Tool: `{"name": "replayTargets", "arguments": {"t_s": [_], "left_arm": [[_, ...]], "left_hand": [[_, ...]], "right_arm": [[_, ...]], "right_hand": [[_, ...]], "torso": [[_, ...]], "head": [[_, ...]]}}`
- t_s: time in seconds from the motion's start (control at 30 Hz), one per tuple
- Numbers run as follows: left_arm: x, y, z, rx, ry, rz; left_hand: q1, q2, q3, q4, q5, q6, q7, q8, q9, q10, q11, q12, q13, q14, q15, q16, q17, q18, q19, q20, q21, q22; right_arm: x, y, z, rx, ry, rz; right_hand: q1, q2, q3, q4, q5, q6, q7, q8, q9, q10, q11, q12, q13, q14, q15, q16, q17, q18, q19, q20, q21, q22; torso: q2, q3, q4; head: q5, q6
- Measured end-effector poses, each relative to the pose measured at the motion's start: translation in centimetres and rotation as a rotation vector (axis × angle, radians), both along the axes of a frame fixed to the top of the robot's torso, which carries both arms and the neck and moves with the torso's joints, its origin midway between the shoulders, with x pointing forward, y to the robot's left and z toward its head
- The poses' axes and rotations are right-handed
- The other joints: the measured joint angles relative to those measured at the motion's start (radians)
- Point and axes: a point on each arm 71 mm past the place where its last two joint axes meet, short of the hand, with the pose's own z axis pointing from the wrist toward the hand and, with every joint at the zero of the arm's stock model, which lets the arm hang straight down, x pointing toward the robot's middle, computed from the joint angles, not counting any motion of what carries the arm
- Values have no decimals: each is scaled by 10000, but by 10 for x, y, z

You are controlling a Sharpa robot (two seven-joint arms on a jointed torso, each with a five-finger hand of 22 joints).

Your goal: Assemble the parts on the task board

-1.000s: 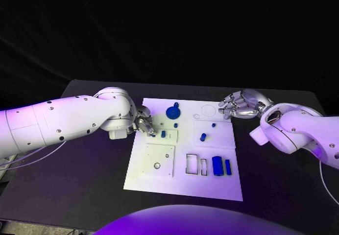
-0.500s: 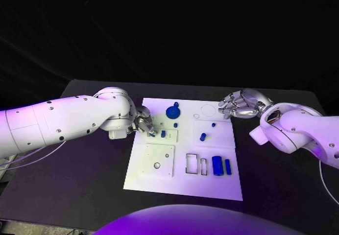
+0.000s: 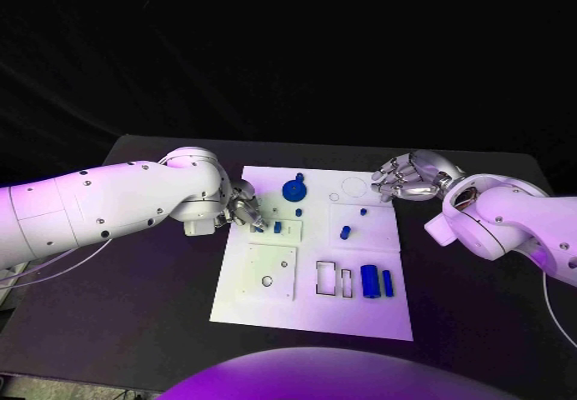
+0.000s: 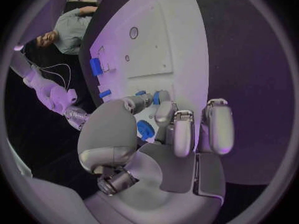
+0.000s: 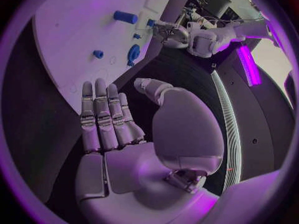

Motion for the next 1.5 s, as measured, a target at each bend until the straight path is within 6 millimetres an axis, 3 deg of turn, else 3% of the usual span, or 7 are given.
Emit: {"name": "replayTargets", "arguments": {"t_s": [0.27, 0.5, 1.37, 1.43, 1.5], "left_arm": [[1, 1, -1, 15, 20, 25], [1, 2, -1, 34, 40, 52], [3, 7, 3, -191, -89, 338], [4, 8, 5, -328, -168, 440], [5, 9, 8, -506, -266, 573]], "left_hand": [[-116, -38, -263, 209, 0, 54, 21, 0, -69, 0, 0, 0, 0, 0, 0, 0, 0, 0, 0, 0, -4, 0], [-407, -224, -735, 487, 0, 54, 21, 0, -135, 0, 0, 0, 1, 0, 0, 0, 0, 1, 0, 0, -4, 0], [-444, -261, -1565, 814, 77, 52, 21, 0, -250, -1, 0, 34, 17, 0, 0, 0, 0, 1, -1, 1, -5, 0], [-594, -192, -1891, 834, 574, 52, 21, 0, -300, -1, 0, 34, 17, 0, 0, 0, 0, 0, -1, 1, -5, 0], [-789, -257, -2415, 844, 2109, 52, 21, 0, -340, -1, 0, 34, 17, -9, -9, 0, 0, 1, -40, -38, -5, 0]], "right_arm": [[0, 0, 0, -1, -2, -3], [0, 0, 0, -1, -1, -4], [0, 0, 0, -2, 10, 5], [0, 0, -1, -2, 11, 4], [0, 0, -1, -3, 13, 1]], "right_hand": [[0, 0, 0, 0, 0, 0, 0, 0, 0, 0, 0, 0, 0, 0, 0, 0, 0, 1, 0, 0, 0, 0], [0, 0, 0, 0, 0, -29, 29, 0, 1, 0, 0, 0, -8, -22, 22, 0, 1, 0, 0, 0, 0, -12], [0, 0, 0, 0, 0, -31, 31, 0, -7, 0, 0, -1, -9, -36, 36, 0, 2, 0, 0, 0, 1, -16], [0, 0, 0, 0, 0, -31, 31, 0, -7, 0, 0, -1, -9, -36, 37, 0, 2, 0, 0, 0, 1, -16], [0, 0, 0, 0, 0, -31, 31, 0, -7, 0, 0, -1, -9, -36, 36, 0, 2, 0, 0, 0, 1, -16]], "torso": [[-1, 2, 0], [-1, 1, 0], [0, -7, 0], [-2, -6, -5], [-5, -2, -6]], "head": [[-3, 0], [-3, -7], [3, 20], [-2, 33], [-5, 46]]}}
